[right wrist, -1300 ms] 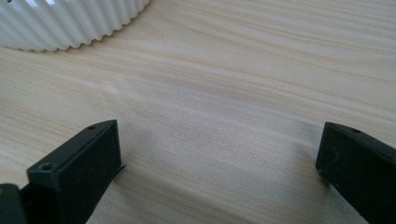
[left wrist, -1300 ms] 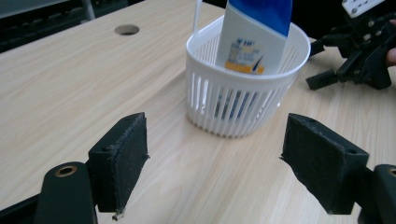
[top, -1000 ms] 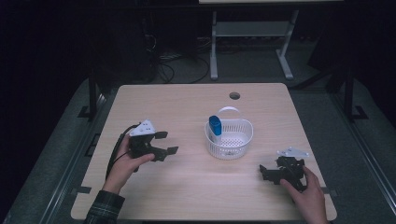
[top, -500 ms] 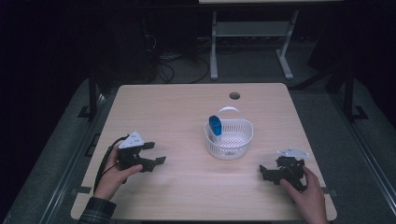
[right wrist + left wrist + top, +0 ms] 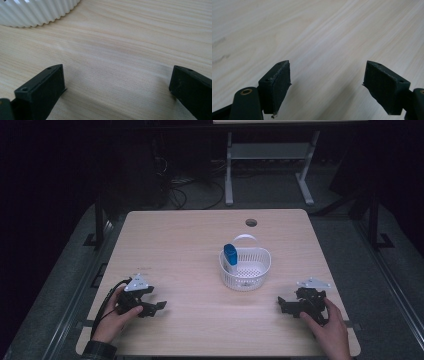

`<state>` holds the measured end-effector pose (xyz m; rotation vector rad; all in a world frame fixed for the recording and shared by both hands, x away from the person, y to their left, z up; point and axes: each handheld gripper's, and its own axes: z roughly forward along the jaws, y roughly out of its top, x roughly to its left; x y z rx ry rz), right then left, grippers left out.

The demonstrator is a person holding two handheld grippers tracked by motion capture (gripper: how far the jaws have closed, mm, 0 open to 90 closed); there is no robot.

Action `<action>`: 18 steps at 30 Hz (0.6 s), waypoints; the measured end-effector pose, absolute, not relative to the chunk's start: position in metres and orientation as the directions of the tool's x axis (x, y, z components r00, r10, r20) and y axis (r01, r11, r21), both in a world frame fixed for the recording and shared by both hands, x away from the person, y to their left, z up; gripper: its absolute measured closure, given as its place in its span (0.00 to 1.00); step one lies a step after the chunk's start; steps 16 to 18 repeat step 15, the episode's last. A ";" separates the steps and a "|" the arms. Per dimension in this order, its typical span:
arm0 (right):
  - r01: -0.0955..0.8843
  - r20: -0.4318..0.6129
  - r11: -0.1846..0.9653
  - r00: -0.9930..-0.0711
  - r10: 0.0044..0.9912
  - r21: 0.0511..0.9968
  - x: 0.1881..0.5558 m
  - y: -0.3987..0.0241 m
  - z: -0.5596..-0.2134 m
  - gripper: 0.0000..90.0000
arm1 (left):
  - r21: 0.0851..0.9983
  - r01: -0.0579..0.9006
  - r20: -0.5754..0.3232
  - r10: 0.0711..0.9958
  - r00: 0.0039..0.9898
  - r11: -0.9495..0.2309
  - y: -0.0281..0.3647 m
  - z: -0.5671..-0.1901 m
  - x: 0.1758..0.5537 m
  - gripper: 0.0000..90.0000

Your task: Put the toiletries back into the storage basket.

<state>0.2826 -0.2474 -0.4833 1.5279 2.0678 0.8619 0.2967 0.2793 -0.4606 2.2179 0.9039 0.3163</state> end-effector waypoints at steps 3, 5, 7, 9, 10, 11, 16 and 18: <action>0.688 0.024 0.201 -0.303 0.953 0.698 0.283 -0.247 -0.483 0.00 | 0.682 0.522 -0.041 0.686 0.727 -0.512 0.282 -0.464 0.294 0.23; 0.688 0.024 0.201 -0.303 0.953 0.698 0.283 -0.247 -0.483 0.00 | 0.675 0.524 -0.038 0.685 0.727 -0.519 0.283 -0.466 0.294 0.23; 0.688 0.024 0.201 -0.303 0.953 0.698 0.283 -0.247 -0.483 0.00 | 0.680 0.511 -0.028 0.679 0.734 -0.525 0.284 -0.467 0.293 0.21; 0.688 0.024 0.201 -0.303 0.953 0.698 0.283 -0.247 -0.483 0.00 | 0.684 0.509 -0.028 0.679 0.734 -0.522 0.284 -0.468 0.293 0.21; 0.688 0.024 0.201 -0.303 0.953 0.697 0.283 -0.247 -0.483 0.00 | 0.686 0.505 -0.022 0.678 0.735 -0.525 0.284 -0.468 0.293 0.20; 0.688 0.024 0.201 -0.303 0.953 0.697 0.283 -0.247 -0.483 0.00 | 0.686 0.505 -0.022 0.678 0.735 -0.525 0.284 -0.468 0.293 0.20; 0.687 0.023 0.202 -0.304 0.953 0.698 0.283 -0.247 -0.483 0.00 | 0.689 0.490 -0.002 0.674 0.738 -0.534 0.283 -0.470 0.292 0.20; 0.687 0.023 0.202 -0.304 0.953 0.698 0.283 -0.247 -0.483 0.00 | 0.689 0.490 -0.002 0.674 0.738 -0.534 0.283 -0.470 0.292 0.20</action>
